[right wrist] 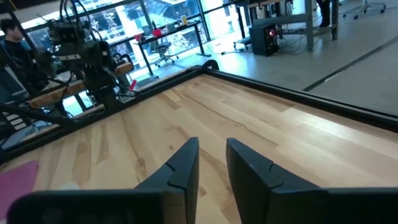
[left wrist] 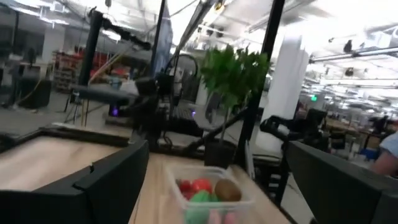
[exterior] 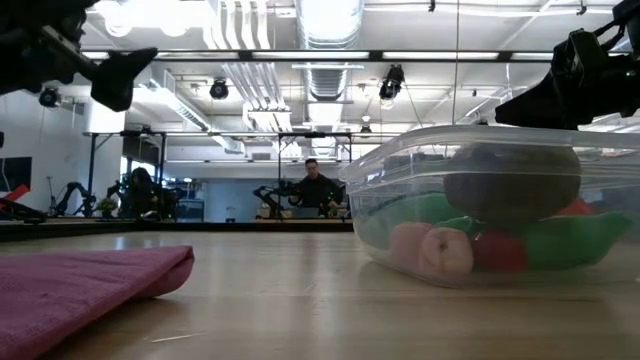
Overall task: Pick and placing Produce into tupperware
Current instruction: Return to Home Position
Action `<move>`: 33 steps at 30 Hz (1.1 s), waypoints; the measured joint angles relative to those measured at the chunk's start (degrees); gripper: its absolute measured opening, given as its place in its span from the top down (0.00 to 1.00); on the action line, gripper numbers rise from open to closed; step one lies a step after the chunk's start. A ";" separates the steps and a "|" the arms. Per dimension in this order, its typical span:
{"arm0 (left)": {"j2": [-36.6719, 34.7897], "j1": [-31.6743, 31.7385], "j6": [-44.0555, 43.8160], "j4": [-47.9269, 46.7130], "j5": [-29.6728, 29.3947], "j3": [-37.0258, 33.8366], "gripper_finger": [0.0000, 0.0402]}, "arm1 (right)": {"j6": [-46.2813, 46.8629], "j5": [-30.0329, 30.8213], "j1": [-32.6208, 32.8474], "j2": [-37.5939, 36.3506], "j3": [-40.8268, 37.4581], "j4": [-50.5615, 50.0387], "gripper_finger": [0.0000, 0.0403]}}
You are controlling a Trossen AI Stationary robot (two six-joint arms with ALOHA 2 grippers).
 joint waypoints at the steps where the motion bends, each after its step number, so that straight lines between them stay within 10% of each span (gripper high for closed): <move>1: -0.23 0.00 -0.17 -0.93 -0.03 0.00 0.09 | 0.00 0.01 -0.01 0.00 0.00 0.03 0.81; 33: 2.94 0.02 -0.21 -2.75 -0.11 -0.17 0.09 | 0.00 0.00 -0.02 0.02 0.00 0.03 0.80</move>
